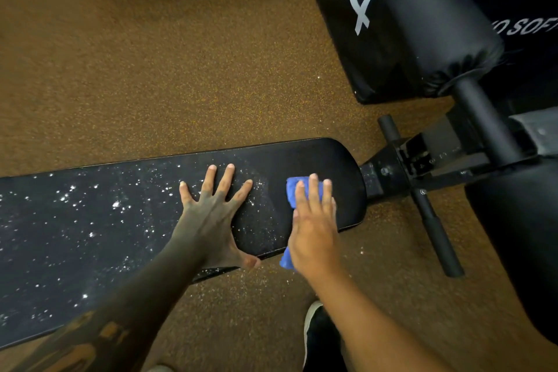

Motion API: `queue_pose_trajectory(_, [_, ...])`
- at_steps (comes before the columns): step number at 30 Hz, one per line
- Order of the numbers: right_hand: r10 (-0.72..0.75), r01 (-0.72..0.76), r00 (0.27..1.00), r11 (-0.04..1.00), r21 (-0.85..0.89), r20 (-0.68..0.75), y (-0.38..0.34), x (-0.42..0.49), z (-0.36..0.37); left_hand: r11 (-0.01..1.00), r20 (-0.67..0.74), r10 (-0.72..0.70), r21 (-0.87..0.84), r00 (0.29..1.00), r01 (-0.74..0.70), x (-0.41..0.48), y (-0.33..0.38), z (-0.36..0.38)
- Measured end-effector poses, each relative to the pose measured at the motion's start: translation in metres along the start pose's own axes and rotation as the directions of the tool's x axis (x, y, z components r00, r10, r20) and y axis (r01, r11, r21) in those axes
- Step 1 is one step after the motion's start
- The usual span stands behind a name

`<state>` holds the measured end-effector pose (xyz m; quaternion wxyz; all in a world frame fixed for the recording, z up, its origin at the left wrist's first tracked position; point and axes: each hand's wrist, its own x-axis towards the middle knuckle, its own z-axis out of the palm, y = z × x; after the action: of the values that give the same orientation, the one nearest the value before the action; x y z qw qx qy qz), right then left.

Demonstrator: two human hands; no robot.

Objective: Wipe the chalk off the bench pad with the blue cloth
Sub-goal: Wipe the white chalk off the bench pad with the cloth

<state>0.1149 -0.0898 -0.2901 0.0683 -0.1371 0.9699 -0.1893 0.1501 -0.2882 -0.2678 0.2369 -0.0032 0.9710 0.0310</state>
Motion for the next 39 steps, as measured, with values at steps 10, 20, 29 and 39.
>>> queue_pose_trajectory(10, [-0.109, 0.109, 0.994, 0.994, 0.031, 0.012, 0.002, -0.032, 0.007, 1.000, -0.017, 0.014, 0.002, 1.000, -0.014, -0.001, -0.004, 0.003])
queue_pose_trajectory(20, [-0.288, 0.287, 0.954, 0.958, 0.023, 0.084, -0.006, -0.058, 0.018, 1.000, -0.040, 0.012, -0.001, 0.999, -0.012, -0.004, -0.005, 0.005])
queue_pose_trajectory(29, [-0.133, 0.132, 0.990, 0.991, 0.017, 0.046, -0.025, -0.015, 0.015, 0.995, -0.047, -0.090, -0.046, 0.995, 0.088, -0.012, -0.011, 0.008])
queue_pose_trajectory(39, [-0.088, 0.088, 0.996, 0.996, -0.012, -0.012, -0.047, 0.033, 0.021, 0.991, -0.028, -0.111, -0.073, 0.993, 0.108, -0.016, -0.009, 0.007])
